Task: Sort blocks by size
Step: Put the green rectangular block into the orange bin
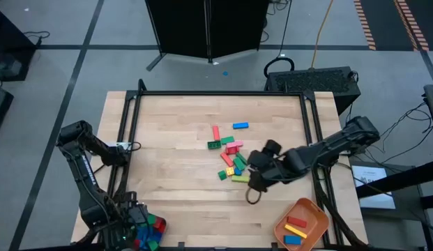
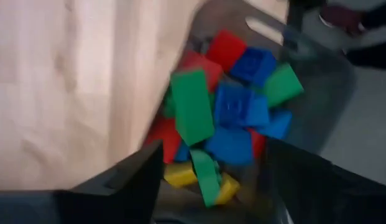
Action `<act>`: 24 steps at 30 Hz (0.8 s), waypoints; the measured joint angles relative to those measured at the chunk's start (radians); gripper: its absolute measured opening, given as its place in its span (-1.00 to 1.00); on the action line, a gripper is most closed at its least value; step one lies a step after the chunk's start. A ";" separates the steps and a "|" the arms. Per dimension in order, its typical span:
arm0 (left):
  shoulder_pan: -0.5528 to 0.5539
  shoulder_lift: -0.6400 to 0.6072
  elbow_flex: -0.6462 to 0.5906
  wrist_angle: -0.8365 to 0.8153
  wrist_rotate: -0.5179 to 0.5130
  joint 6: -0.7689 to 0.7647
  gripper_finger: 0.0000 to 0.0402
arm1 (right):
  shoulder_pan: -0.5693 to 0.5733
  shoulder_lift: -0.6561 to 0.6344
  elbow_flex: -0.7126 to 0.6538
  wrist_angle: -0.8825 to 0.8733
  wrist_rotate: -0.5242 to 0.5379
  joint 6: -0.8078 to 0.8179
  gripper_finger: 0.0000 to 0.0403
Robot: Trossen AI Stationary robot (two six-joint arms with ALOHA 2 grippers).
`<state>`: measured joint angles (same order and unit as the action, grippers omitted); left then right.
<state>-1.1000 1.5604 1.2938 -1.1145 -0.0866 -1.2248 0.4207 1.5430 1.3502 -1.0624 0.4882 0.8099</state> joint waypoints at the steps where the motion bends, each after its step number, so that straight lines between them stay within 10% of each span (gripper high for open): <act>1: 0.000 0.000 0.000 0.000 0.026 0.000 0.49 | -0.018 0.016 0.000 0.018 -0.029 -0.045 0.27; 14: 0.000 0.000 0.000 0.001 0.048 -0.005 0.60 | -0.073 0.278 0.000 0.277 -0.261 -0.595 0.27; 24: 0.000 0.000 0.000 -0.001 -0.030 -0.077 0.60 | -0.181 0.277 -0.163 0.337 -0.390 -0.643 0.27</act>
<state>-1.1000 1.5600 1.2938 -1.1156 -0.1167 -1.3022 0.2393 1.8195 1.1877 -0.7250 0.0979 0.1673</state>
